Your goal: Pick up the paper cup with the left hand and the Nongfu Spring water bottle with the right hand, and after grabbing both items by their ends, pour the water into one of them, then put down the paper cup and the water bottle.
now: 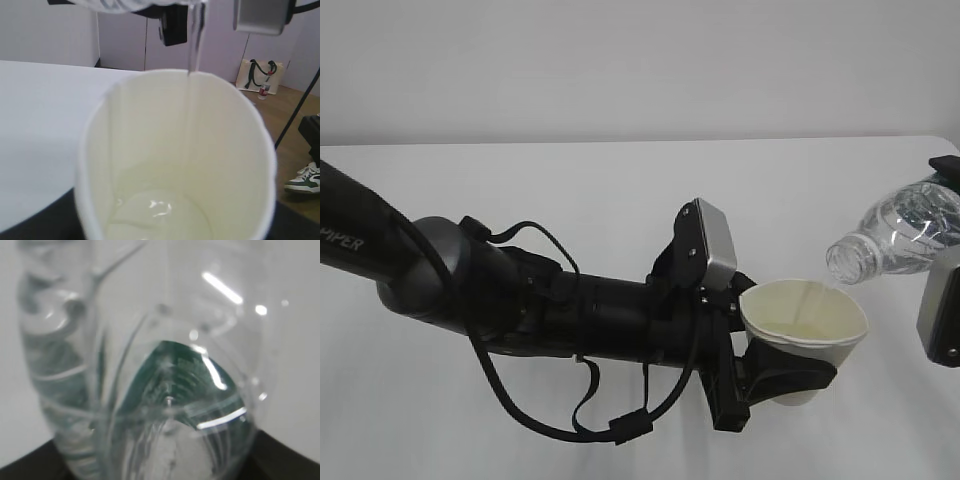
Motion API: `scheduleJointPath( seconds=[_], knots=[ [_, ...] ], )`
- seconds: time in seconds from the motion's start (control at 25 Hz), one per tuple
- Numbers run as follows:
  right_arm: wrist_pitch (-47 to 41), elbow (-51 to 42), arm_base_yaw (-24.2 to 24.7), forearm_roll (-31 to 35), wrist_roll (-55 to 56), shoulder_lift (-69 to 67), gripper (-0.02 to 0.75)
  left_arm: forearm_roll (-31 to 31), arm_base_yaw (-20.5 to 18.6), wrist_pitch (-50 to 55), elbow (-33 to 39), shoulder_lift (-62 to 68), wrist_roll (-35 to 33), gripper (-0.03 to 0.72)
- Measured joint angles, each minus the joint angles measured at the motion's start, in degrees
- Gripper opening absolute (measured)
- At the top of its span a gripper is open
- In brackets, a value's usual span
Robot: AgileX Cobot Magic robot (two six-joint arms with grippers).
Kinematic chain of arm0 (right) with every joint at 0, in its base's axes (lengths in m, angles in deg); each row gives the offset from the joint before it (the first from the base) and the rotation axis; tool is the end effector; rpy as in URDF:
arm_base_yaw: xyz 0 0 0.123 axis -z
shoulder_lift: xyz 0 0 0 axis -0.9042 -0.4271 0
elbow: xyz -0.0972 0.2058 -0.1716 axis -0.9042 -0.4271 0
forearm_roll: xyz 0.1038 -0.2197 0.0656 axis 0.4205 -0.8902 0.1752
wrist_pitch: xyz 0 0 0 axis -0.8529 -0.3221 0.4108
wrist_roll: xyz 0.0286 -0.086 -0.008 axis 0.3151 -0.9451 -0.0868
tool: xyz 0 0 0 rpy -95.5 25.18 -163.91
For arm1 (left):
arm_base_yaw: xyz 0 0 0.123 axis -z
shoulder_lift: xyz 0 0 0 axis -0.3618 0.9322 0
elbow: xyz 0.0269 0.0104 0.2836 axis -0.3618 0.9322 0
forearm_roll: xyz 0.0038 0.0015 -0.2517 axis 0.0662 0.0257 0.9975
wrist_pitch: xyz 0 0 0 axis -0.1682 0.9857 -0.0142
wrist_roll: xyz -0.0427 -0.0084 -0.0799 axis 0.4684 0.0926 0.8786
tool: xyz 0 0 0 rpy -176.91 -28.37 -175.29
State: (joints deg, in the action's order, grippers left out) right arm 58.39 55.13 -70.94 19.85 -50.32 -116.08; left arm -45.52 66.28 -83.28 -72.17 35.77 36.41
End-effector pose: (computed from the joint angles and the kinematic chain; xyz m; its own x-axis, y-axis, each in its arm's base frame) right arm 0.2091 0.0279 0.2078 0.1745 -0.9825 0.0647 -0.1448 -0.0905 -0.9853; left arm 0.2383 -0.3313 0.1188 -0.0841 0.1921 -0.9778 0.9958 -0.0182 -0.0893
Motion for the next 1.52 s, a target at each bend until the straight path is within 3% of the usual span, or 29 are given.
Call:
scheduleJointPath(
  seconds=[1.52],
  knots=[
    [0.00, 0.00, 0.00, -0.32, -0.57, 0.00, 0.438, -0.33, 0.00, 0.10, 0.00, 0.00, 0.44, 0.426]
  ],
)
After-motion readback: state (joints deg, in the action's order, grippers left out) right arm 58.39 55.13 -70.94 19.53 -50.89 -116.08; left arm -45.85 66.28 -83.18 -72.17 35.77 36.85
